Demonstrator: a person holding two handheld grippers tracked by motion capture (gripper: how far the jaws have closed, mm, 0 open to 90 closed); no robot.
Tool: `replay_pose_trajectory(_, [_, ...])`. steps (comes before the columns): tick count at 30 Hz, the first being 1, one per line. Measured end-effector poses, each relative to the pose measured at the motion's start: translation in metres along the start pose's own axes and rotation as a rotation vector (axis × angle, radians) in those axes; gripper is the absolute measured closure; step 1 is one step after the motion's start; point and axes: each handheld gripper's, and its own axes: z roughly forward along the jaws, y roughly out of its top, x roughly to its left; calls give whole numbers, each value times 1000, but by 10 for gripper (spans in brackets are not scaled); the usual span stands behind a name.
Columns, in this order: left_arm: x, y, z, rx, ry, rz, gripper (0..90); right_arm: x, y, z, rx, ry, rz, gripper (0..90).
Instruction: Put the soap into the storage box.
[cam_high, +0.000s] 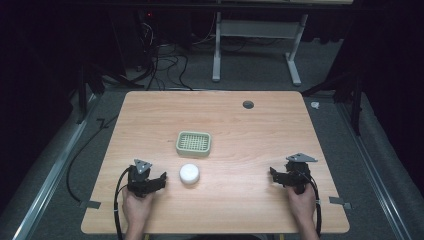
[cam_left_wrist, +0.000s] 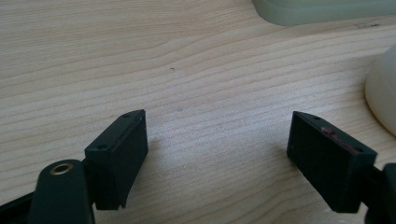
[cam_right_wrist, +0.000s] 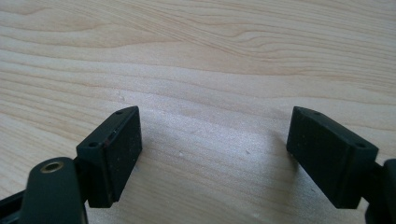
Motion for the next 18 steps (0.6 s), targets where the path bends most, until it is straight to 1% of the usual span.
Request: replay_pose_trajectory(18, [0, 0, 0, 2, -2, -3, 209, 0, 0, 0, 2, 3, -2, 185])
